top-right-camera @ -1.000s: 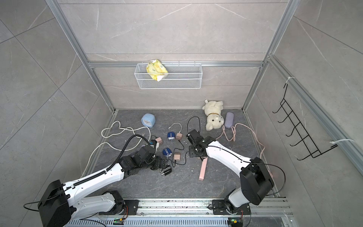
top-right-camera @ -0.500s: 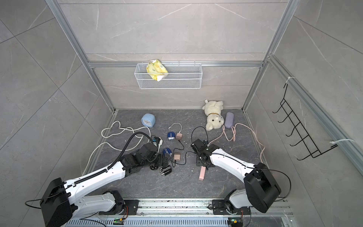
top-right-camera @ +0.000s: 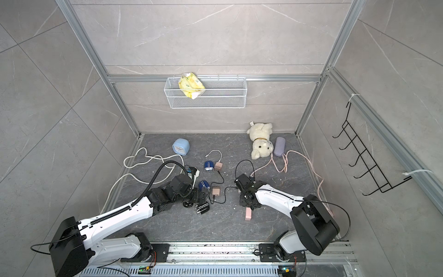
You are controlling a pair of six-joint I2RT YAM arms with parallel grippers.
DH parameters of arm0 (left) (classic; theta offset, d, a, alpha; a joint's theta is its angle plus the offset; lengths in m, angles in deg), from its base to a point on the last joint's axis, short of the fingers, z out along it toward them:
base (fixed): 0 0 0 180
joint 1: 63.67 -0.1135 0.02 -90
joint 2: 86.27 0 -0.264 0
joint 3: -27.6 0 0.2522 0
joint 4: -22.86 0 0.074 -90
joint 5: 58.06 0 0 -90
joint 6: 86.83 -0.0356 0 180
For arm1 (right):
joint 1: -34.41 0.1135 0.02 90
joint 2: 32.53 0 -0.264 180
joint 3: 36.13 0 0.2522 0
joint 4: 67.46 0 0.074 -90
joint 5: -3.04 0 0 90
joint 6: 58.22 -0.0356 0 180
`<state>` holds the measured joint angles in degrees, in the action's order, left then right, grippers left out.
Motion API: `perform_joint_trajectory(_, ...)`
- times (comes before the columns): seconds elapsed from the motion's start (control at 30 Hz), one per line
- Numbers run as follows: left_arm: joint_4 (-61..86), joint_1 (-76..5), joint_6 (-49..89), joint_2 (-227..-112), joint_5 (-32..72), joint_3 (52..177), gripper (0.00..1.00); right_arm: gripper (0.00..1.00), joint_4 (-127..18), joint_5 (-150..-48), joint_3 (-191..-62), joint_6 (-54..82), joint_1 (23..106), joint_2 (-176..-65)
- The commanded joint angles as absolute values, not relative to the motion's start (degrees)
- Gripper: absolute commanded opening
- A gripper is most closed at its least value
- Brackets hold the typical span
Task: Unplug the electric shaver
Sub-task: Pick up the socket from the center of the board.
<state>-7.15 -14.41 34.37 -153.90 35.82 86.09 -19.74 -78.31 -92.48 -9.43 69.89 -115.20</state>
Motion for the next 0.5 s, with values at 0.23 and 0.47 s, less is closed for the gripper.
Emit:
perform_joint_trajectory(0.23, -4.6, -14.2, 29.3, -160.4, 28.8, 95.1, 0.99, 0.0, -23.2, -76.9, -88.7, -3.8, 69.9, -101.1)
perform_joint_trajectory(0.47, -9.4, -14.4, 22.0, -166.4, 24.5, 107.3, 0.99, 0.0, -25.8, -78.6, -87.0, 3.6, 70.1, -91.4)
